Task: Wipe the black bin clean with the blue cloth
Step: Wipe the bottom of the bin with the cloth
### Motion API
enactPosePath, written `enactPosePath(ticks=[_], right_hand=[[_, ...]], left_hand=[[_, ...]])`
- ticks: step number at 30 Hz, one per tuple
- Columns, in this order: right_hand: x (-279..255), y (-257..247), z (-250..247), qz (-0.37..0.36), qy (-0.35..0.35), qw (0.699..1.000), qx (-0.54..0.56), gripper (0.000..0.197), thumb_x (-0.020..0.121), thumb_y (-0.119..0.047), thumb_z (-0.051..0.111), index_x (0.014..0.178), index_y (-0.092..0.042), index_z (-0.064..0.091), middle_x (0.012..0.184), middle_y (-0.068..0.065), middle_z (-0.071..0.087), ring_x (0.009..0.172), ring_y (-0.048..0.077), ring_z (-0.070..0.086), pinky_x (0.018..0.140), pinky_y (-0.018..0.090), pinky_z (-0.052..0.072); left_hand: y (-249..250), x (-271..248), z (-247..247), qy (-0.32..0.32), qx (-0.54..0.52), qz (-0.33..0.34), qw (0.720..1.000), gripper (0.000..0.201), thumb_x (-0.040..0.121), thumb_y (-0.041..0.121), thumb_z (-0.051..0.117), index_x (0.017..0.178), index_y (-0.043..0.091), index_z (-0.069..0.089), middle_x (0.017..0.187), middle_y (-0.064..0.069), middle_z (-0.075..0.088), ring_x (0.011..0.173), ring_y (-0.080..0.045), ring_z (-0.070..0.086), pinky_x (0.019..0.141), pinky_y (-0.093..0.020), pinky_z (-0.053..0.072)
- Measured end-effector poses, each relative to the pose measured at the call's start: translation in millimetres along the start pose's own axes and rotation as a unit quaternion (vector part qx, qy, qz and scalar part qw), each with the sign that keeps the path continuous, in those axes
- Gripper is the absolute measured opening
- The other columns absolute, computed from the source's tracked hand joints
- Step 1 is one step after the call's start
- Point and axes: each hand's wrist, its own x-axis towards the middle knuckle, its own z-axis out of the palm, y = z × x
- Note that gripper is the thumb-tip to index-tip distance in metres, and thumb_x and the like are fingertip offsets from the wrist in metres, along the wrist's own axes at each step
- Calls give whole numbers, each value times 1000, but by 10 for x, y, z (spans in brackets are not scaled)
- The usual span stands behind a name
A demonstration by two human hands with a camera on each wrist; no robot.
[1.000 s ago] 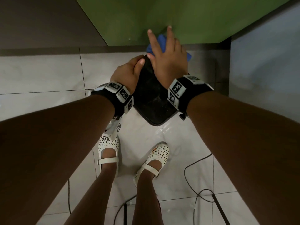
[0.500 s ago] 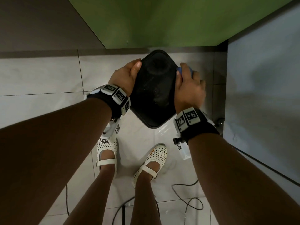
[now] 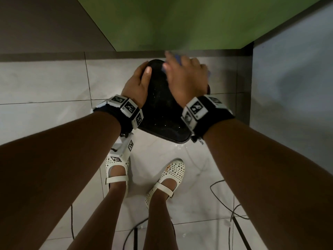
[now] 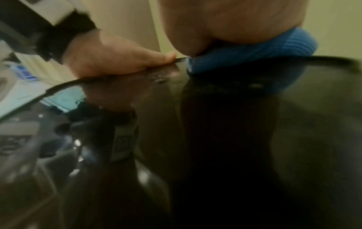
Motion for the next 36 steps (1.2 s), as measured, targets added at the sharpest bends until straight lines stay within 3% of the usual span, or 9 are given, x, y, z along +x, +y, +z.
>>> enactPosePath(ticks=[4,9,14,19,22,25,28,31,36], right_hand=[[180,-318,112,-12,122,992,19,47,89,-41,38,127,-21,58,81,3,68,70,24,61,62,35,45],[82,-236,148,-14,158,986,56,36,85,-37,42,100,-22,71,84,2,70,73,25,64,65,35,47],[-58,-45,73,121,79,989,31,29,92,-34,44,103,-18,66,94,7,68,89,29,61,81,45,44],[-162,41,83,333,123,935,11,36,87,-37,39,86,-15,67,81,8,66,68,31,62,58,39,49],[-101,-61,38,384,115,916,23,35,87,-37,40,86,-14,67,83,10,65,71,31,61,63,39,48],[-109,-136,34,330,90,940,-7,37,91,-34,34,97,-15,65,97,11,64,91,33,59,79,47,44],[-70,-242,-1,192,-34,981,20,38,97,-35,33,127,-18,49,130,10,51,124,32,41,102,53,28],[2,-311,-16,114,-35,993,20,41,99,-40,32,134,-22,44,133,6,49,124,28,41,104,51,27],[-160,-218,16,218,-6,976,13,42,98,-44,29,131,-24,46,134,7,48,124,29,42,97,52,32]], left_hand=[[-29,5,1,23,-6,29,999,41,99,32,27,135,18,41,134,-4,52,123,-14,47,91,-12,32],[-86,40,12,30,-21,14,999,47,94,43,29,135,22,41,134,-4,53,124,-17,48,104,-27,36],[-70,13,10,36,-32,-12,999,56,87,53,29,134,27,42,134,-3,54,124,-19,48,108,-35,37],[-92,-2,1,37,-27,-8,999,47,94,46,30,135,27,41,134,-2,53,125,-19,46,107,-31,35],[-81,-6,-4,36,-25,-10,999,46,93,48,29,134,30,40,132,-4,55,123,-21,49,104,-31,37],[-83,-1,-9,40,-9,-5,999,41,97,42,30,135,31,39,129,-6,57,120,-22,51,98,-25,37],[-89,4,-16,44,4,6,999,41,96,42,29,134,31,40,125,-8,59,115,-25,54,97,-28,41],[-100,10,-19,42,4,11,999,44,94,44,28,133,30,41,125,-8,59,115,-24,55,97,-30,43],[-91,-3,-23,53,6,0,999,42,95,44,30,133,32,42,127,-6,58,117,-22,53,95,-25,39]])
